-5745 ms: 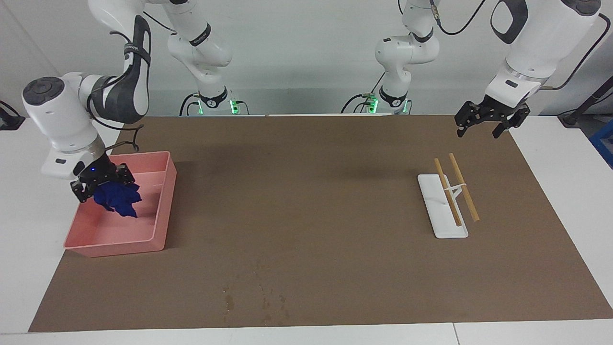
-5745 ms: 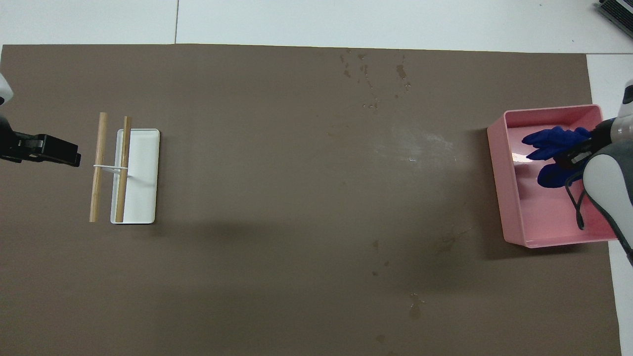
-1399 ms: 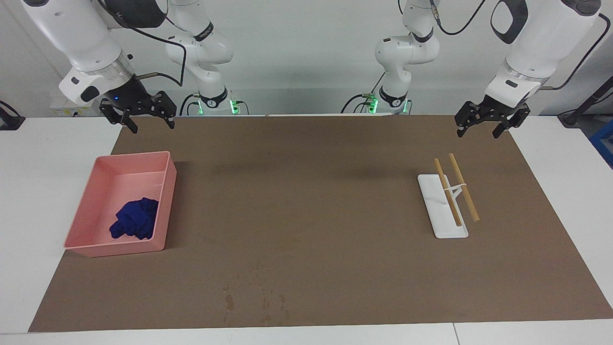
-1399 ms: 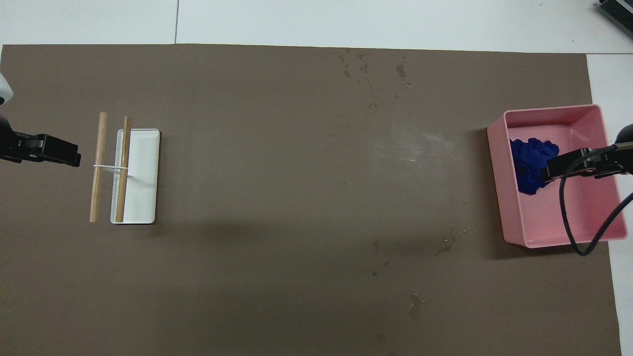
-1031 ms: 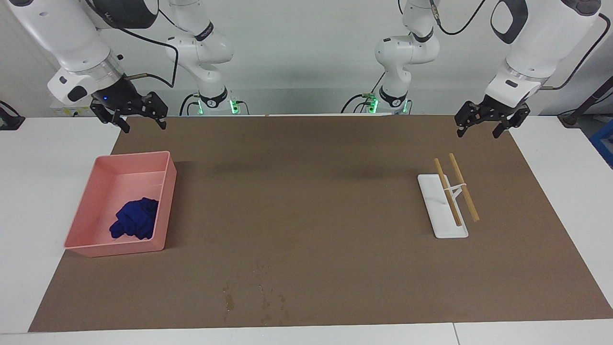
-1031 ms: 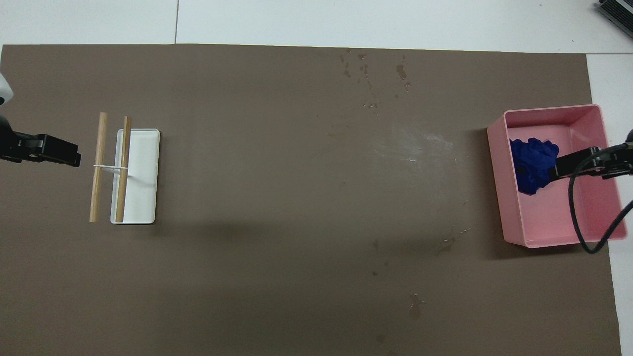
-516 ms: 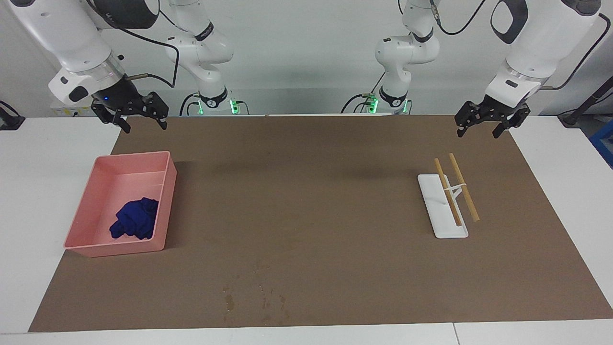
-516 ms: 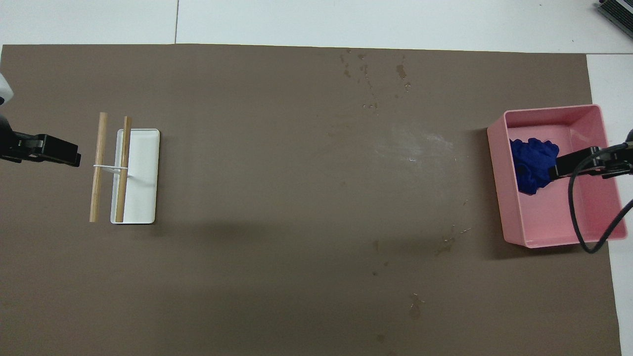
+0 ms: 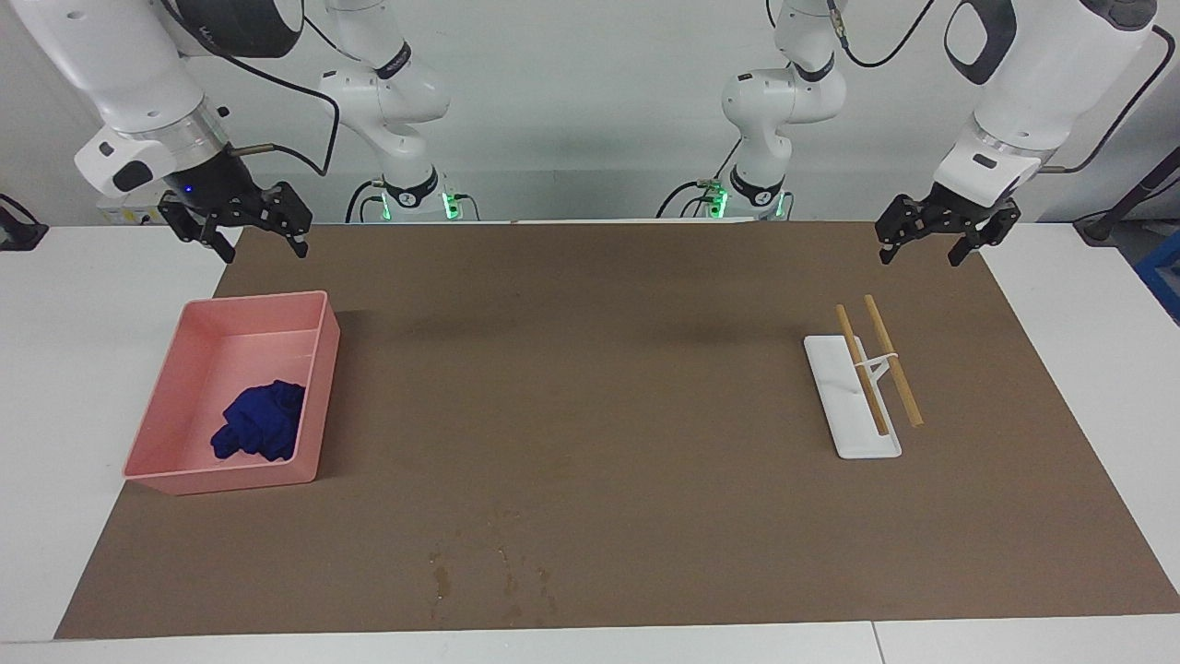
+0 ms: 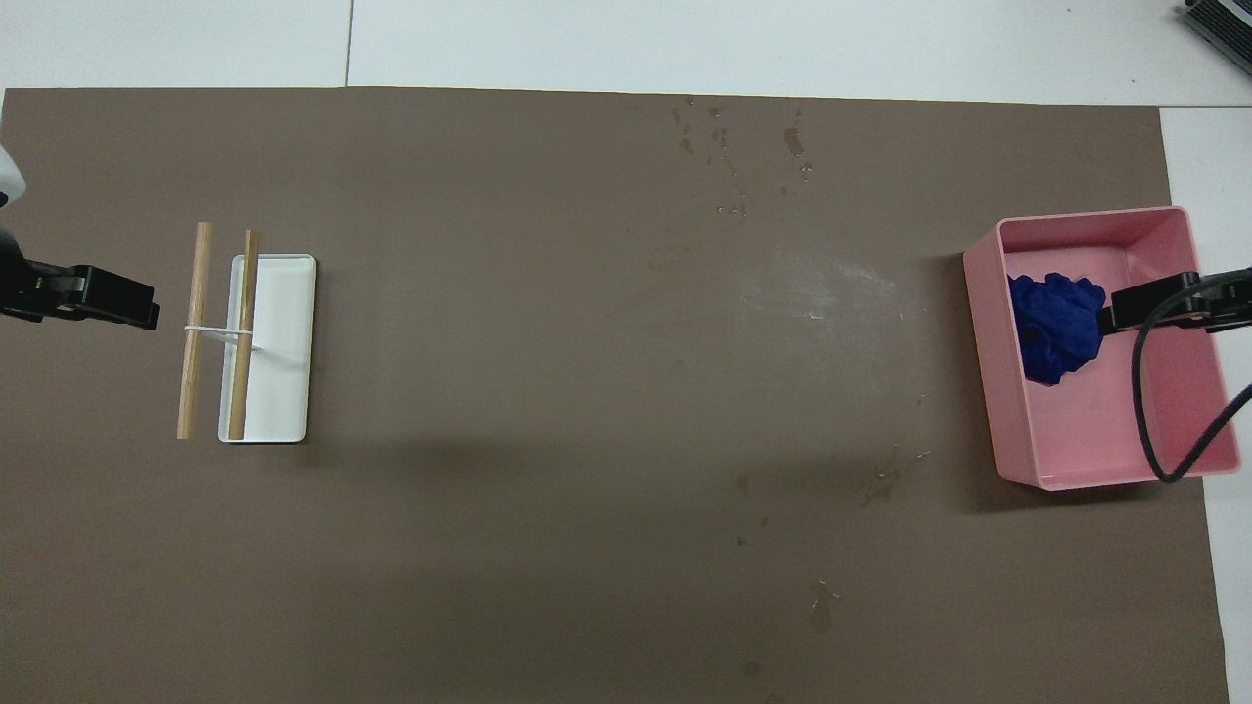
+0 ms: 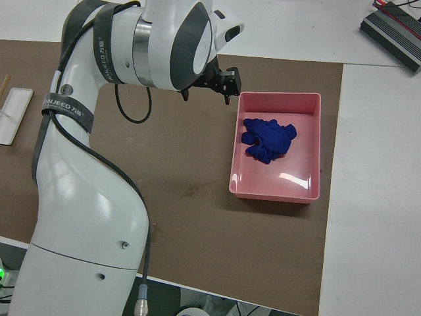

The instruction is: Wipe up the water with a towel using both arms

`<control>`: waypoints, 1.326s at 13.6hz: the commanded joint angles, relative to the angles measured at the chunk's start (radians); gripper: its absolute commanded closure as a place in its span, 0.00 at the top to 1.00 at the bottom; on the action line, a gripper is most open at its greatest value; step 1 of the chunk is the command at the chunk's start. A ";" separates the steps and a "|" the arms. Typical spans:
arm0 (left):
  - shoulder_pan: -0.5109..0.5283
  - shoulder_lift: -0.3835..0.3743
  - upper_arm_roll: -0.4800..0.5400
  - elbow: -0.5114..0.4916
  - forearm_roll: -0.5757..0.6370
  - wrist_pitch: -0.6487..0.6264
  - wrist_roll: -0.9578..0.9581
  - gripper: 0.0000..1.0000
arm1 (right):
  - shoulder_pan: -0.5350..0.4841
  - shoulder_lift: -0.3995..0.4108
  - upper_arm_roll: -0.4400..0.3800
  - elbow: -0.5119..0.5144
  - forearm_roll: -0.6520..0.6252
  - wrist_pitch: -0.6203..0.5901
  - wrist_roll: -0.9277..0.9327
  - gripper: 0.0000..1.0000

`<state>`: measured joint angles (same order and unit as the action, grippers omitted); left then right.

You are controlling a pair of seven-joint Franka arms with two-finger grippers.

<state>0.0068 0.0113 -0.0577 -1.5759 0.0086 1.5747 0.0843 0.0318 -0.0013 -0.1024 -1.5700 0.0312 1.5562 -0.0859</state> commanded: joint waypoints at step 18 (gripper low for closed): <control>-0.001 -0.028 0.004 -0.030 -0.010 0.002 0.003 1.00 | -0.007 -0.012 0.007 -0.019 -0.034 0.008 -0.078 1.00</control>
<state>0.0068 0.0112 -0.0577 -1.5759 0.0086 1.5747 0.0843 0.0329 -0.0013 -0.0972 -1.5728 -0.0200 1.5589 -0.1497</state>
